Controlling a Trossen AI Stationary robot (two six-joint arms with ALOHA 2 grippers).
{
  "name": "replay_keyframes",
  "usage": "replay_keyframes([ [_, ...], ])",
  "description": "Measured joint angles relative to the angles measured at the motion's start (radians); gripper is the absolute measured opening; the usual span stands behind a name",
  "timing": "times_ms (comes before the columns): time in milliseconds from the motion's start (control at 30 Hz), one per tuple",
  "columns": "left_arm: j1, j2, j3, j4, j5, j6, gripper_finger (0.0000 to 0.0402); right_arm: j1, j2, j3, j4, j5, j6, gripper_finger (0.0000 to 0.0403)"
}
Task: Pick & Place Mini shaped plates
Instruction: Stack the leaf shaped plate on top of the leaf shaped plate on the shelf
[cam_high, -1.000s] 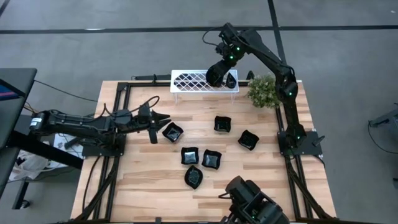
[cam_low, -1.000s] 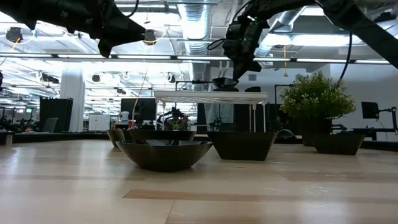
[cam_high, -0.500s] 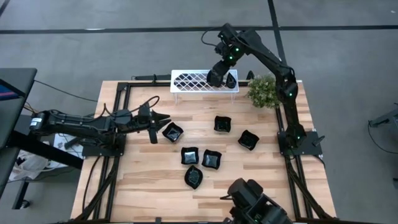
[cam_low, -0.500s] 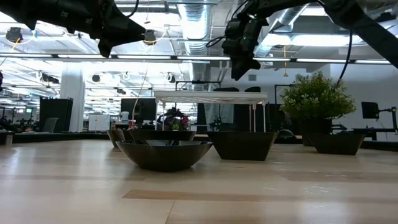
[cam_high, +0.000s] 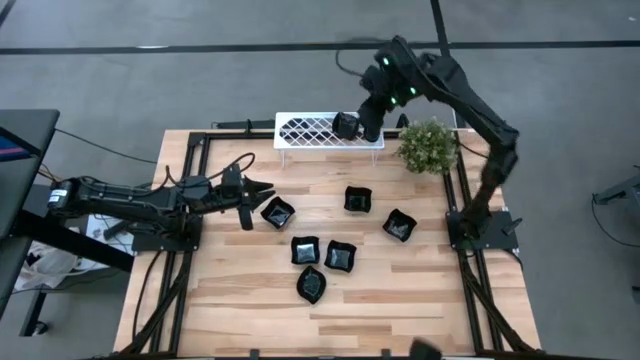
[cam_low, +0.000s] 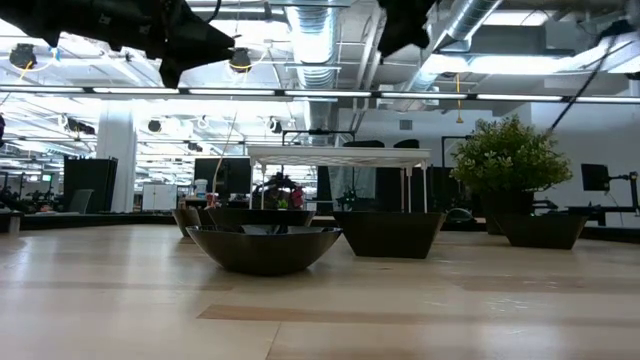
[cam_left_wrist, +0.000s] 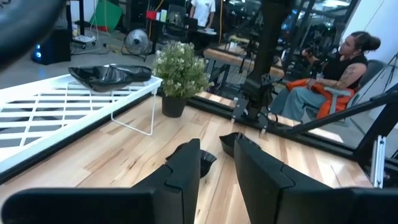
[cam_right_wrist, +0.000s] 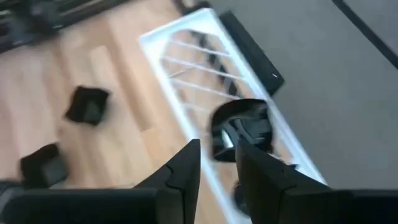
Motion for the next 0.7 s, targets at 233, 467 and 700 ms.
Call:
replay_keyframes([
  [233, 0.0, 0.0, 0.0, 0.045, 0.0, -0.005, 0.0102, 0.224, -0.341, -0.552, 0.274, 0.179, 0.078, 0.0098],
  [467, -0.02, 0.0, 0.0, 0.042, 0.0, -0.099, 0.0102, 0.462, -0.637, -1.143, 0.59, 0.365, 0.27, 0.0098],
  [700, -0.092, 0.049, 0.0, 0.043, 0.002, -0.066, 0.0102, 0.699, -0.754, -1.528, 1.033, 0.437, 0.416, 0.0098],
])
